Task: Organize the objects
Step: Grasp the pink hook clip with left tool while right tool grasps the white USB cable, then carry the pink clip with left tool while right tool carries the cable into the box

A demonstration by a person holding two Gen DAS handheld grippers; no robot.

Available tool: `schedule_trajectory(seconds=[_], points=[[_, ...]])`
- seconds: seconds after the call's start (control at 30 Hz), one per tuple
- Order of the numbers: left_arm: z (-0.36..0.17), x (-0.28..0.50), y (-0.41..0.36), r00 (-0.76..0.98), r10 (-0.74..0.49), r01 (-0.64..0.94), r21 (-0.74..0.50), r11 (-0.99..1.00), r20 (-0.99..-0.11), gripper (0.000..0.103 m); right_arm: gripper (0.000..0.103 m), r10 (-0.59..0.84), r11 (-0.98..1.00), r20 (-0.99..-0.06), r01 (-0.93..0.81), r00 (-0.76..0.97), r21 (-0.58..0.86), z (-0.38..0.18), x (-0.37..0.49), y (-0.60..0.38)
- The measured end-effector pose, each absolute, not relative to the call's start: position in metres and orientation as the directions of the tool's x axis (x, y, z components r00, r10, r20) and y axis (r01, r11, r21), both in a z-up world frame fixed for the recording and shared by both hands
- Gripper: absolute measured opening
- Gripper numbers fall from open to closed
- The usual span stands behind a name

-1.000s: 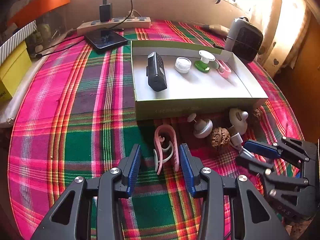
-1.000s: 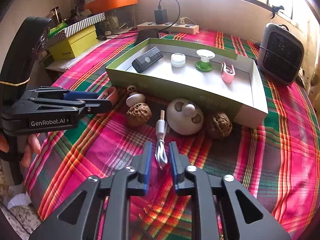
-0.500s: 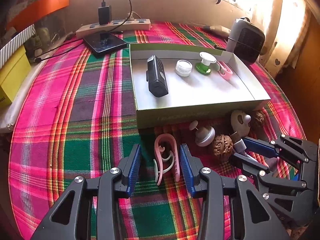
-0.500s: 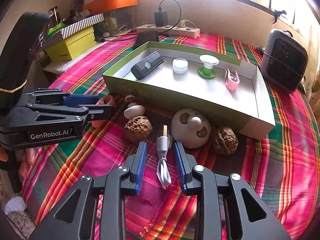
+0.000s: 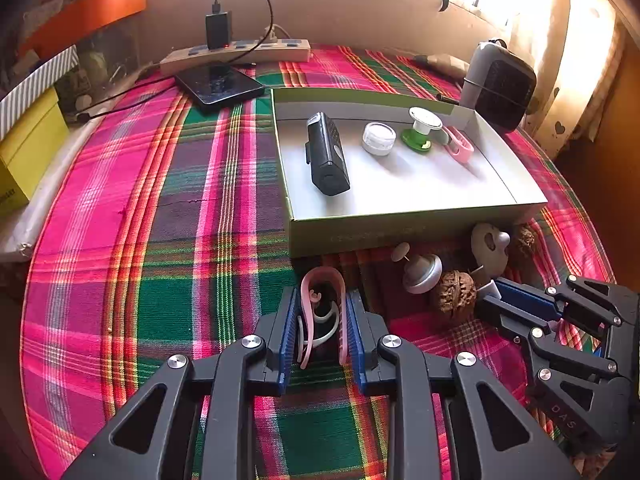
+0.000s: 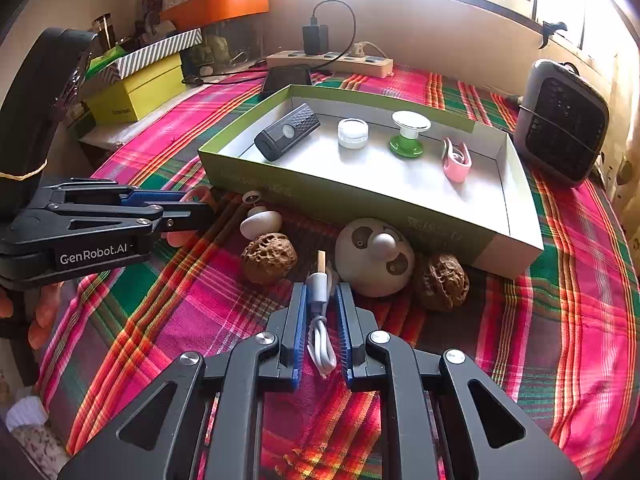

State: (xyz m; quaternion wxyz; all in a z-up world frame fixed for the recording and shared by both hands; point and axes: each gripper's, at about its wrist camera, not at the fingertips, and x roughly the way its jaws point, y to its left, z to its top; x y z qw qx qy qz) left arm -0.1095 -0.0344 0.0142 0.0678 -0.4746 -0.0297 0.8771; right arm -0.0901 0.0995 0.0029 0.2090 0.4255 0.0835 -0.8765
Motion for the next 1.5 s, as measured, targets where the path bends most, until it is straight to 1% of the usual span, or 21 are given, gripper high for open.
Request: schedule_trajectory(seconds=[0.2, 0.8, 1.13, 1.3, 1.4, 1.5], points=[[0.014, -0.109, -0.035, -0.539, 0.15, -0.089, -0.121, -0.989, -0.828, 0.021, 0.012, -0.307, -0.901, -0.779, 0.43, -0.547, 0.052, 0.004, -0.09, 0.102], [0.019, -0.102, -0.037, -0.55, 0.161, -0.101, -0.126, -0.987, -0.82, 0.021, 0.012, -0.329, -0.902, -0.768, 0.423, -0.549, 0.084, 0.01, -0.085, 0.106], [0.038, -0.096, -0.03, -0.578, 0.188, -0.13, -0.138, -0.982, -0.794, 0.021, 0.012, -0.344, -0.897, -0.75, 0.434, -0.565, 0.084, 0.022, -0.079, 0.106], [0.047, -0.097, -0.026, -0.587, 0.21, -0.151, -0.15, -0.977, -0.782, 0.021, 0.012, -0.365, -0.892, -0.739, 0.44, -0.566, 0.104, 0.029, -0.078, 0.108], [0.051, -0.1, -0.024, -0.59, 0.215, -0.16, -0.148, -0.976, -0.778, 0.021, 0.012, -0.396, -0.887, -0.728, 0.438, -0.559, 0.145, 0.033, -0.08, 0.113], [0.054, -0.104, -0.021, -0.591, 0.225, -0.171, -0.153, -0.973, -0.775, 0.021, 0.012, -0.395, -0.89, -0.719, 0.432, -0.571, 0.146, 0.039, -0.083, 0.115]])
